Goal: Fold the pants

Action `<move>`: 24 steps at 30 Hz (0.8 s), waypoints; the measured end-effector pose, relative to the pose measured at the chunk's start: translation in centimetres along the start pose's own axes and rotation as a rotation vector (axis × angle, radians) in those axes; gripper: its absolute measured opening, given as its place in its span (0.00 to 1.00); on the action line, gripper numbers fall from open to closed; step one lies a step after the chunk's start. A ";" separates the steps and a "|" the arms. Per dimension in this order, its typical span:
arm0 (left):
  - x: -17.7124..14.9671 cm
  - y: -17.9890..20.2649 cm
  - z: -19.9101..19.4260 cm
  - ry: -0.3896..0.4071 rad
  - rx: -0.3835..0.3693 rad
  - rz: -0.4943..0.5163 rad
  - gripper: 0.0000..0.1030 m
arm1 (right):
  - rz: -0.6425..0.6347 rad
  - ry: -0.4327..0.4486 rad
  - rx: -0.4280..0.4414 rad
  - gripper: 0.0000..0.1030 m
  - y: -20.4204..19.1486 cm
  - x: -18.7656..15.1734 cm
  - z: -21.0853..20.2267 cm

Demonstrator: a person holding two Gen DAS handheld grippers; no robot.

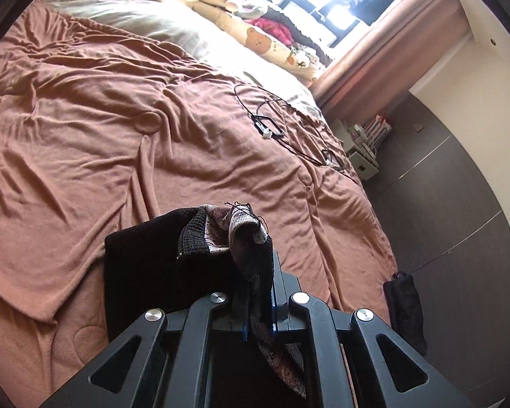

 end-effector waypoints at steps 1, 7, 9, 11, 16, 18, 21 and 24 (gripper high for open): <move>0.1 0.3 0.6 -0.006 0.005 0.007 0.09 | 0.011 -0.001 0.007 0.05 0.1 -0.1 -0.1; 0.6 2.1 4.4 -0.041 0.027 0.049 0.09 | 0.086 -0.011 0.041 0.05 1.2 -0.1 0.2; 0.7 2.7 5.6 -0.056 0.030 0.061 0.09 | 0.108 -0.014 0.045 0.05 1.6 0.1 0.5; 0.6 3.3 6.8 -0.074 0.044 0.078 0.09 | 0.127 -0.014 0.049 0.05 2.0 0.1 0.6; -0.1 4.0 8.9 -0.124 0.053 0.081 0.45 | 0.167 -0.029 0.051 0.05 2.8 0.0 1.1; -0.4 4.0 8.5 -0.101 0.049 0.084 0.55 | 0.181 -0.031 0.057 0.05 3.0 0.0 1.1; -1.2 3.4 8.3 -0.117 0.063 0.085 0.56 | 0.201 -0.031 0.063 0.05 3.3 0.0 1.2; -2.2 2.3 7.4 -0.131 0.073 0.075 0.56 | 0.217 -0.033 0.070 0.05 3.6 -0.1 1.2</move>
Point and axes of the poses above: each gripper's, at about its wrist camera, not at the fingertips, and z roughly the way its jaws point, y to its right, x to its top, the point moved 7 cm from there along z, roughly the way its jaws point, and after that the axes turned 5 degrees about -z, right-handed, at the moved point
